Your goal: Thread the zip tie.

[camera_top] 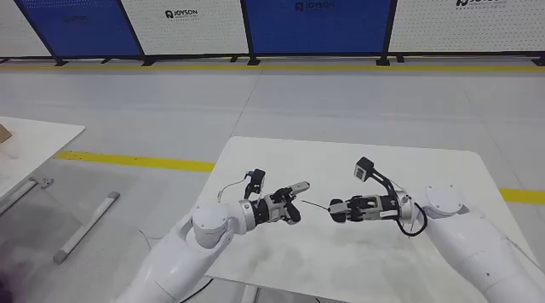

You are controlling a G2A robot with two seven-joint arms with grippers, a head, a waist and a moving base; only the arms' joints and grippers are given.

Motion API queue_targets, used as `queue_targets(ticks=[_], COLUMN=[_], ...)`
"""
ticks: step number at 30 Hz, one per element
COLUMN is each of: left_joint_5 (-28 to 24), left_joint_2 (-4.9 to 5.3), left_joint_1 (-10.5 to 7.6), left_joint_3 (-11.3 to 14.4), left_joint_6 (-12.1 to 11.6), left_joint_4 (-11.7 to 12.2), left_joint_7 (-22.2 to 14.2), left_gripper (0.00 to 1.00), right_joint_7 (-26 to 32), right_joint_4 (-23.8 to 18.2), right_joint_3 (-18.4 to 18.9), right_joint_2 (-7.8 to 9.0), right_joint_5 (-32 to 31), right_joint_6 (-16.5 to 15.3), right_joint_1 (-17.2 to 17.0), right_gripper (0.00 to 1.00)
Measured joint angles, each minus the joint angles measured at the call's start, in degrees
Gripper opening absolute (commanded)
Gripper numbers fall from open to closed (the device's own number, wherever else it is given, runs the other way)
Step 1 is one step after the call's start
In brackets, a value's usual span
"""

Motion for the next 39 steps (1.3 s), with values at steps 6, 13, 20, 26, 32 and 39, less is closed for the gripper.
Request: queue_targets(ticks=[6,13,20,26,32,39], left_joint_5=[0.0,-1.0,-1.1,-0.7,-2.2,-3.2], left_joint_2=[0.0,-0.58,-1.84,-1.91,-2.36,-3.4], left_joint_1=[0.11,1.94,1.78,1.56,1.42,0.34], left_joint_3=[0.0,1.2,4.9,5.3,5.4,7.2], left_joint_6=[0.0,-5.1,-9.9,-9.6,-10.1,-11.8], left_joint_4=[-0.1,-0.5,0.4,0.5,0.7,1.8], left_joint_7=[0.2,4.7,10.5,10.5,13.8,20.7], left_gripper=[1.0,1.0,1.0,1.0,1.0,1.0], right_joint_7=[0.0,-6.6,-9.9,-9.6,-9.6,-9.6], right_joint_4=[0.0,-2.0,-5.1,-5.2,-5.2,-5.2], right_joint_3=[0.0,1.2,2.1,2.1,2.1,2.1], right_joint_2=[0.0,0.27,0.34,0.34,0.34,0.34], right_joint_5=[0.0,-2.4,-6.0,-6.2,-6.2,-6.2], right_joint_6=[0.0,0.8,2.1,1.9,1.9,1.9], right_joint_1=[0.0,-1.5,-2.5,-2.5,-2.5,-2.5], right_gripper=[0.0,0.0,0.0,0.0,0.0,0.0])
